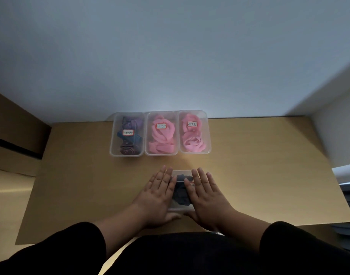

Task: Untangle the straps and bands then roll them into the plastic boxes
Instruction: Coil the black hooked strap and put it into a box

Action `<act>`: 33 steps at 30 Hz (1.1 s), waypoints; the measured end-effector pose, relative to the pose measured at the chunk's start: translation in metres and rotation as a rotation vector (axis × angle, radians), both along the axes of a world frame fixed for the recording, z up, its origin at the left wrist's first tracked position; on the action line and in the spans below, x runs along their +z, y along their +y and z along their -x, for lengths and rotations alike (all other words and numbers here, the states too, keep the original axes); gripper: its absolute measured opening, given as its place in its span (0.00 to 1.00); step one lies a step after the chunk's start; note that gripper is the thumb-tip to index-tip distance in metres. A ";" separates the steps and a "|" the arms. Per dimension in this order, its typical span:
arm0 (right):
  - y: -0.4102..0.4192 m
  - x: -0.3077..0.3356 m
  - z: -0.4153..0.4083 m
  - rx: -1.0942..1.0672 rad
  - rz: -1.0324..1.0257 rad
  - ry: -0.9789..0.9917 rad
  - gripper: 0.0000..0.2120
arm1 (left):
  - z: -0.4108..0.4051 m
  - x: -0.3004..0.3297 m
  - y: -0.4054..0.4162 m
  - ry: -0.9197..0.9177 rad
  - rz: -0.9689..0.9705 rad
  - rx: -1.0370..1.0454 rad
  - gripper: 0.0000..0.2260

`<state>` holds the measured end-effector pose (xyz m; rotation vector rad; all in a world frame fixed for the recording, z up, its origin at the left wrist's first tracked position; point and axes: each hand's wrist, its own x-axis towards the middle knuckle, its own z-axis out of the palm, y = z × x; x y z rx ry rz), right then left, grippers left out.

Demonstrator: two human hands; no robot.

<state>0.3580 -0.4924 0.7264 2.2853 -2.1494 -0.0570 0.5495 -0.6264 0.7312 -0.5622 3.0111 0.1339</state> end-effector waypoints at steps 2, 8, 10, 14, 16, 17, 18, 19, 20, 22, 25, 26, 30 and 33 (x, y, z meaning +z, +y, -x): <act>0.006 -0.004 0.001 0.062 0.028 0.021 0.35 | 0.001 -0.001 0.001 0.024 0.015 -0.004 0.43; 0.014 -0.006 0.002 0.123 0.055 0.055 0.31 | -0.002 -0.008 0.005 0.126 0.077 -0.100 0.35; 0.013 -0.006 0.002 0.108 0.029 0.053 0.34 | -0.002 -0.008 0.004 0.121 0.071 -0.091 0.38; 0.013 -0.003 0.001 0.080 -0.022 0.032 0.39 | -0.005 -0.008 0.004 0.095 0.023 -0.082 0.39; 0.013 -0.001 0.000 0.077 -0.028 0.020 0.39 | -0.005 -0.008 0.004 0.118 -0.005 -0.073 0.37; 0.012 0.000 -0.001 0.077 -0.024 0.016 0.39 | -0.005 -0.009 0.004 0.135 -0.013 -0.067 0.37; 0.012 0.002 0.000 0.074 -0.020 0.011 0.39 | -0.004 -0.009 0.005 0.150 -0.020 -0.061 0.37; 0.010 0.003 0.003 0.075 -0.009 0.007 0.38 | -0.003 -0.007 0.005 0.165 -0.023 -0.056 0.37; 0.009 0.005 0.005 0.076 -0.005 0.001 0.37 | -0.003 -0.006 0.005 0.181 -0.026 -0.052 0.37; 0.006 0.010 0.010 0.074 -0.001 -0.023 0.37 | -0.003 -0.004 0.004 0.206 -0.040 -0.046 0.37; 0.003 0.012 0.012 0.036 0.016 -0.106 0.33 | -0.001 0.001 0.002 0.165 -0.090 -0.006 0.38; 0.001 0.014 0.012 0.017 0.030 -0.146 0.29 | 0.001 0.005 0.001 0.138 -0.112 0.015 0.39; -0.010 0.019 0.011 -0.089 0.159 -0.341 0.15 | 0.007 0.013 -0.008 0.108 -0.255 0.102 0.39; -0.020 0.024 0.011 -0.247 0.159 -0.393 0.14 | 0.010 0.016 -0.016 0.148 -0.349 0.208 0.36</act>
